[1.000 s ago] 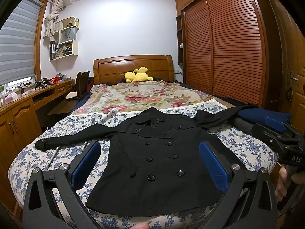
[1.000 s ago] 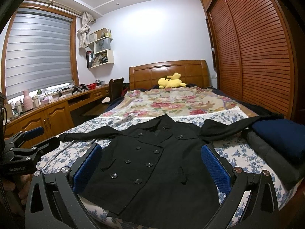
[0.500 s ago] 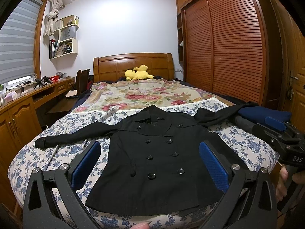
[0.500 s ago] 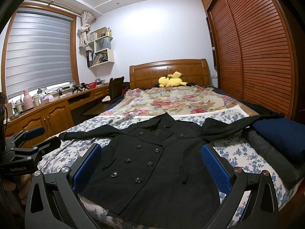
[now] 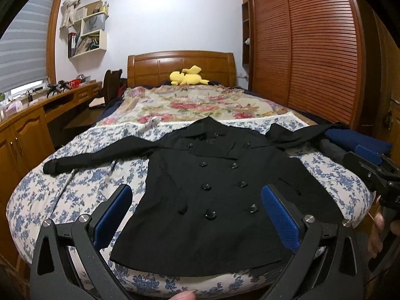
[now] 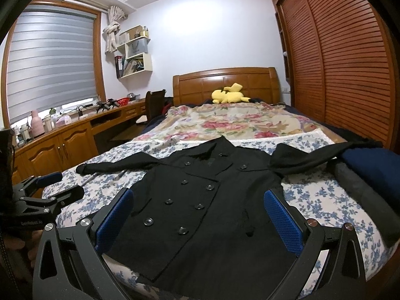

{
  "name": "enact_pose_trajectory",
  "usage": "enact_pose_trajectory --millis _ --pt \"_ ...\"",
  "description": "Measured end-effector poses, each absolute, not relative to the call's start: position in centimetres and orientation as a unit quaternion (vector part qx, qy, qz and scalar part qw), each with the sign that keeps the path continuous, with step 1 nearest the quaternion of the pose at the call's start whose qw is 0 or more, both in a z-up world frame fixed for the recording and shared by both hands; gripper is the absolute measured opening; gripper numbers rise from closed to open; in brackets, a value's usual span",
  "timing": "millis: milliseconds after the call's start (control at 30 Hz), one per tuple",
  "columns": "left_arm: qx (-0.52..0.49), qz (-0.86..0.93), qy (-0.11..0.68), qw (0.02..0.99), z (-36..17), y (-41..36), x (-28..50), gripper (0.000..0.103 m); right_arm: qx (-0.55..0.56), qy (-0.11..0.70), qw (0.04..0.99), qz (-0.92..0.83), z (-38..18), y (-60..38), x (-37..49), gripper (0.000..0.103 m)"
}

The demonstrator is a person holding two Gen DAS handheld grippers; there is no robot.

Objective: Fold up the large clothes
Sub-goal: 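Grasp the black coat's sleeve cuff with the left tool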

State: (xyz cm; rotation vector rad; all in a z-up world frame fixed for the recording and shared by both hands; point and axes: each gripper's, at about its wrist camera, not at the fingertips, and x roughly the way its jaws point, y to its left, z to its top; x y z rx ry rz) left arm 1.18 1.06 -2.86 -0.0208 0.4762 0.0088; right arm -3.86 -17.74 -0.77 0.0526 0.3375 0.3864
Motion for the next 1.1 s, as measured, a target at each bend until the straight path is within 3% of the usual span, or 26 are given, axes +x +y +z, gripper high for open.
enact_pose_trajectory --millis 1033,1100 --pt "-0.062 0.115 0.282 0.95 -7.7 14.9 6.1 0.103 -0.02 0.177 0.931 0.317 -1.9 -12.2 10.9 0.103" --pt "-0.069 0.108 0.288 0.949 -8.0 15.8 6.8 0.099 -0.04 0.182 0.933 0.308 -3.1 -12.0 11.7 0.103"
